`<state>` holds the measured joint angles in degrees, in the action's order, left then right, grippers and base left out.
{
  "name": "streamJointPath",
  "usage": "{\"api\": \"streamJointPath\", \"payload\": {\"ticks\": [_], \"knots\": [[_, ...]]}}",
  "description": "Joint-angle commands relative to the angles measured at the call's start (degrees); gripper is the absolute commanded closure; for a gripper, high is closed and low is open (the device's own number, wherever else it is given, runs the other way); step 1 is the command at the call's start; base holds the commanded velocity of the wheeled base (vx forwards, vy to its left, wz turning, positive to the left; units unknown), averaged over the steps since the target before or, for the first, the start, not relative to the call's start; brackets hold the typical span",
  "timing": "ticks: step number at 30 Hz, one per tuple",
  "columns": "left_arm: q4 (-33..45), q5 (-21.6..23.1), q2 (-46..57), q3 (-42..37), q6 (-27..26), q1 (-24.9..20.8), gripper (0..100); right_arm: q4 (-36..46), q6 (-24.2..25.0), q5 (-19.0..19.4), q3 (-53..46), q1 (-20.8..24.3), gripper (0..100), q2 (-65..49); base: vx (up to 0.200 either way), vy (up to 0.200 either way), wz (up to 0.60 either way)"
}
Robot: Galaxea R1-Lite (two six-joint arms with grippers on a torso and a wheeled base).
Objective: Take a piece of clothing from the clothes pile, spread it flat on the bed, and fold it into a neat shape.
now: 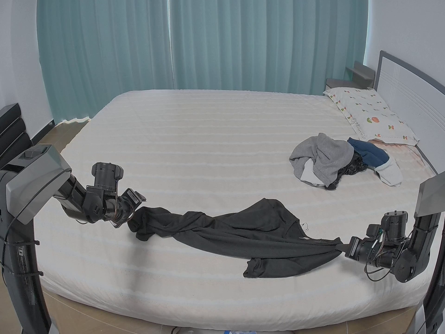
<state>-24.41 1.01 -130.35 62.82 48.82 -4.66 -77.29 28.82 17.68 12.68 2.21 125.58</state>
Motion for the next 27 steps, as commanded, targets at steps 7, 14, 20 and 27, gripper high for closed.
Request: {"api": "streamJointPath", "payload": {"ticks": [7,14,20,27], "knots": [[-0.73,2.06,0.19,-2.53,-0.66,-0.18,0,-0.32,0.01,0.08,0.07,-0.01,100,1.43,0.000,0.000,0.00],[-0.99,5.40,5.99,-12.11,-12.00,-0.79,0,-0.32,0.01,0.17,-0.02,0.17,100,1.43,0.000,0.000,0.00],[-1.43,4.61,6.34,-13.51,-12.79,-3.52,0,-0.32,0.01,0.17,-0.29,0.69,100,1.43,0.000,0.000,0.00],[-5.92,4.09,0.54,-11.05,-12.70,-4.48,0,-0.32,0.01,0.17,-0.37,1.22,100,1.69,0.000,0.000,0.00]]}}
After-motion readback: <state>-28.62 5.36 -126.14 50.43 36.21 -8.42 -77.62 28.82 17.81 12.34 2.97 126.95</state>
